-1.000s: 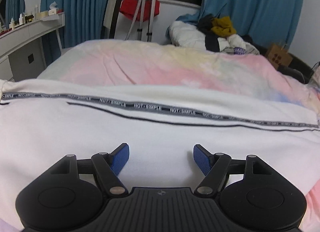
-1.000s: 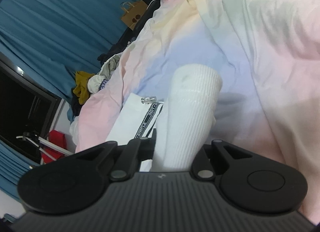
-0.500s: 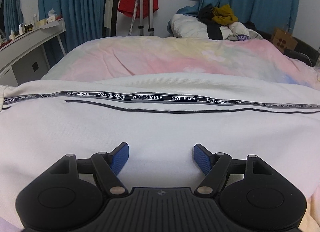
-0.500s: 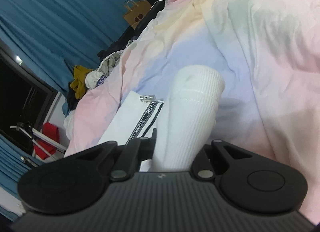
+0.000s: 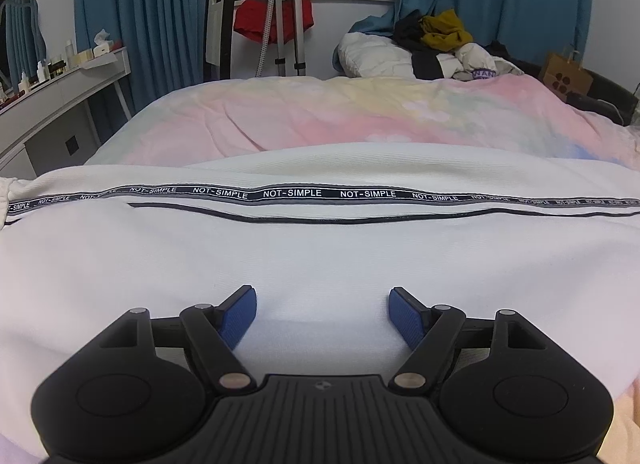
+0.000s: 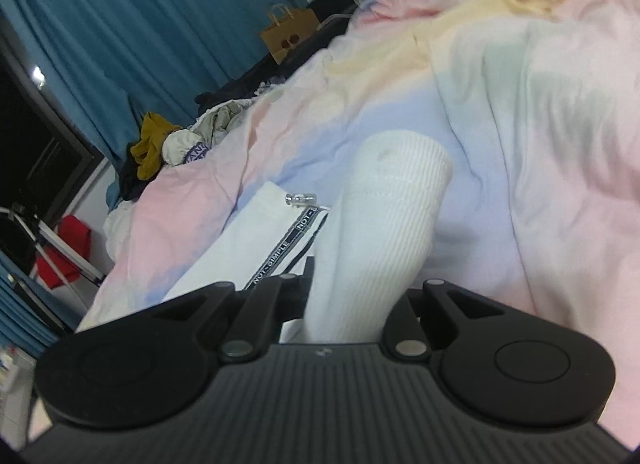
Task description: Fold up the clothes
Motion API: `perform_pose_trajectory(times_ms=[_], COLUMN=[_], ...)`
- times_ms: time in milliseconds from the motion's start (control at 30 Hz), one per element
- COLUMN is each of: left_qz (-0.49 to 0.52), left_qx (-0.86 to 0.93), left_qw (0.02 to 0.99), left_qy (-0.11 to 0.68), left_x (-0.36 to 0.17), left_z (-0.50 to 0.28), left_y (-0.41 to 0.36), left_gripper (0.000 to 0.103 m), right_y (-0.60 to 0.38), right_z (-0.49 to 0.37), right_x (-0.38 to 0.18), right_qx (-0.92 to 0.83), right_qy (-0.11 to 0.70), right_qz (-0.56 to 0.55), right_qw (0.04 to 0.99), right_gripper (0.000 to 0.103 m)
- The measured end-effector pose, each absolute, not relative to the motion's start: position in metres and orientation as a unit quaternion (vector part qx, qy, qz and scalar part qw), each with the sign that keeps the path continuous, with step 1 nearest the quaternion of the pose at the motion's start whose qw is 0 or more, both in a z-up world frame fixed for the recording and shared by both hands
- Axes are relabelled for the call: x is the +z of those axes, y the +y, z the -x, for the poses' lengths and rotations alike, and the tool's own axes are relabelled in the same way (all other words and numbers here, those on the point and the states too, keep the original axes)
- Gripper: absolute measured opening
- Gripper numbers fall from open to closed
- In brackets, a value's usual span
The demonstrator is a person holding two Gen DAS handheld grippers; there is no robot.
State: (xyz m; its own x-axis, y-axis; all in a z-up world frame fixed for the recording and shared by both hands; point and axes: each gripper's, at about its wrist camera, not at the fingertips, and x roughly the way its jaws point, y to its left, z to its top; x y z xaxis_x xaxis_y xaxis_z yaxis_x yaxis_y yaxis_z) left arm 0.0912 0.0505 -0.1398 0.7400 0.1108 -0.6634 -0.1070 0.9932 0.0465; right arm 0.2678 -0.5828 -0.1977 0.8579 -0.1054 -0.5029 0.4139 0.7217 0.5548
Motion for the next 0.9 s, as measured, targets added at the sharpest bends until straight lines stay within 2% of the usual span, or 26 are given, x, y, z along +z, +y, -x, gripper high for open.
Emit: perform_pose_trajectory(times_ms=[133,300,367,467,567,700,800,900], left_qz=[-0.007,-0.002,0.023,0.101,0.148,0.195,0.209,0.221], left_qx=[0.060,0.051,0.051,0.063,0.081,0.086,0.089,0.089], left_qw=[0.935,0.939,0.940,0.938,0.941,0.941,0.941,0.939], left_qy=[0.350,0.340,0.336,0.325,0.292,0.263,0.251,0.249], left_x=[-0.140,-0.139,-0.135,-0.123,-0.108,-0.093,-0.086,-0.085], left_z=[-0.090,-0.087,-0.088,-0.086,-0.073,-0.057,-0.048,-0.041], left_y=[0.049,0.054,0.063,0.088,0.109,0.130,0.138,0.144], left_gripper=[0.076,0.075,0.071,0.071,0.071,0.071,0.072,0.072], right_y=[-0.563,-0.515,-0.480,-0.409,-0.321,-0.217,-0.161,-0.139], right_z=[-0.271,-0.263,-0.255,-0.231,-0.200,-0.158,-0.139,-0.125], right_x=[-0.176,-0.120,-0.091,-0.053,-0.039,-0.087,-0.156,-0.206], right_qx=[-0.156,-0.154,-0.129,-0.064,0.019,0.120,0.176,0.191], right_qy=[0.215,0.160,0.128,0.069,0.026,0.044,0.099,0.150], right_qz=[-0.267,-0.184,-0.125,-0.047,0.053,0.151,0.231,0.263], right_qw=[0.926,0.958,0.975,0.994,0.998,0.980,0.952,0.934], right_gripper=[0.013,0.013,0.013,0.013,0.013,0.013,0.013,0.013])
